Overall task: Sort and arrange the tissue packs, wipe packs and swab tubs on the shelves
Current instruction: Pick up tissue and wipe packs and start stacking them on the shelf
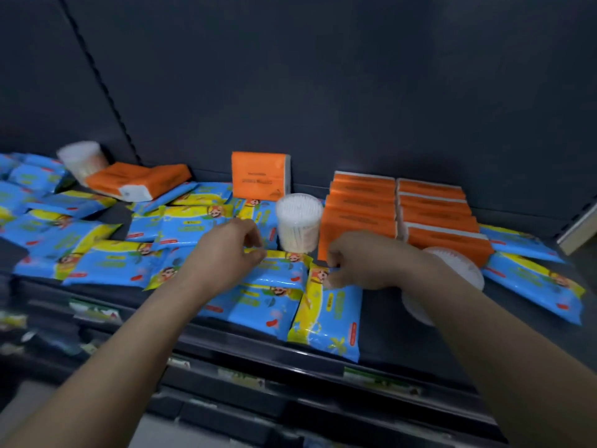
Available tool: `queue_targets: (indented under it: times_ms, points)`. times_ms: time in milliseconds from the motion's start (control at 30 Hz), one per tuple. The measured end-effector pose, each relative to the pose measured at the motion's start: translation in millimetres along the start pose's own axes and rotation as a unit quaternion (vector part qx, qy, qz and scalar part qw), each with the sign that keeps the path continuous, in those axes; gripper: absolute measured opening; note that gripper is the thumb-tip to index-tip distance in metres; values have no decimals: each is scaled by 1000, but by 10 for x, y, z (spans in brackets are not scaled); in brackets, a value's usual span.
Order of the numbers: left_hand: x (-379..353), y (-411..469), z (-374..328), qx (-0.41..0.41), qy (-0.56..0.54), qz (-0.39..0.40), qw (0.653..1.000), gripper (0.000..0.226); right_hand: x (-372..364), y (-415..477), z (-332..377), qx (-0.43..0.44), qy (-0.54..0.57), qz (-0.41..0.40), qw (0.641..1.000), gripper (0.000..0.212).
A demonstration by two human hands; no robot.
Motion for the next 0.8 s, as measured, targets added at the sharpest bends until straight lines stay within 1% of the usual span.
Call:
queue_targets:
  times_ms: [67,133,233,300,333,400,433,500,567,633,700,767,800]
  points:
    - [-47,-12,136,24,25,70,997,21,-53,22,39,-47,-26,57,997,44]
    - [-75,6,221,36,37,133,990,39,-101,25,81,-91,-33,90,991,45]
    - [-60,81,286,15,34,208,977,57,-159,31,179,-147,-20,107,983,57]
    - [-48,117,309,-8,51,251,967,65,-230,40,240,-186,8,106,977,73]
    - [-52,131,317,-30,75,255,964,66,-264,38,277,-206,19,97,974,81]
    - [-64,144,317,-85,135,233,959,59,-330,38,347,-247,46,68,965,94]
    - [-63,144,307,-114,163,216,956,53,-354,34,387,-264,63,54,961,96]
    - [-43,155,286,-171,198,178,949,42,-386,12,473,-292,86,26,952,95]
    - [0,161,271,-203,197,138,949,38,-423,-17,544,-318,109,-4,942,94]
    - [38,158,295,-216,163,113,956,36,-457,-45,583,-362,141,-35,921,99]
    - [46,150,377,-218,94,110,965,35,-462,-85,611,-405,164,-71,897,102]
    - [21,146,487,-223,30,95,970,36,-442,-127,622,-422,198,-99,879,100]
    - [15,138,533,-223,8,76,972,34,-422,-152,630,-421,221,-113,872,95]
Point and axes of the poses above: each hand's wrist, its own y-axis towards the middle knuckle, its own x-axis out of the back of the hand, z = x × y, the point moved 1 cm from there along y, towards the middle knuckle, and after that the axes turned 5 degrees about x, right-handed, at the moved point
